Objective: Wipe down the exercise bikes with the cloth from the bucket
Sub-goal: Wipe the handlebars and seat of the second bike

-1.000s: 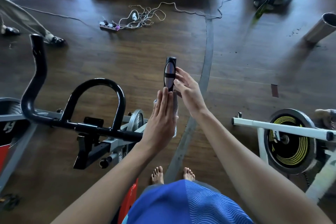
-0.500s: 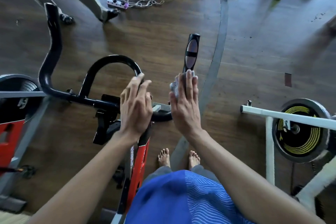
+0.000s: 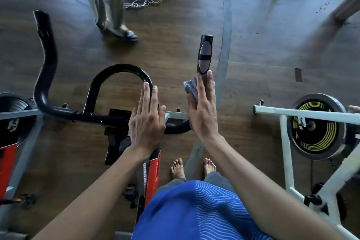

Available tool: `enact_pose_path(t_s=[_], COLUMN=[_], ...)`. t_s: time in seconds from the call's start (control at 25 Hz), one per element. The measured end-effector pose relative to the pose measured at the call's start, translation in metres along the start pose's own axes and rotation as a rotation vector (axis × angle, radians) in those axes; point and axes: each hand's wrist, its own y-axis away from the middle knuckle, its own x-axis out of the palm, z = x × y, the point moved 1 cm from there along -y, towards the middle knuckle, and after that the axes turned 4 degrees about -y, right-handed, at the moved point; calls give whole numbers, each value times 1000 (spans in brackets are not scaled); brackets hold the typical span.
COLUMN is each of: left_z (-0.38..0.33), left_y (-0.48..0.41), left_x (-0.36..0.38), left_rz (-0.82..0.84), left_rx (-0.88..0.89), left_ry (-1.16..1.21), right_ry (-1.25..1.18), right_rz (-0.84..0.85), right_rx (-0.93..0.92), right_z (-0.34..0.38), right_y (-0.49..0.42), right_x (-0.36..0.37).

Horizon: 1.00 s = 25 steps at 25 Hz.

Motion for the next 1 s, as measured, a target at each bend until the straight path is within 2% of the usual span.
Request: enact_pose_path(t_s=[0.28,0.52,0.68,0.8,1.0], left_z=[-4,-61,-120,-164,-236], left_y=[-4,-61,-125,-179,-266], left_x=[-8,-33,-43,-46,-41], left_rz=[55,-20,-68,-85,26], left_rx=[20,219,301,342,310], left_ry=[15,179,252,213,128], right_ry=[-89,-192,-188,-204,-216], right_rz=[-14,-51,-122,-174,-147], right_rx=[-12,-6,-9,-17,-52], right_z=[1,-2,-20,-35,-55], right_y=[2,-21,-67,-118,-214], right_x=[-14,-70,-116,-153,-211])
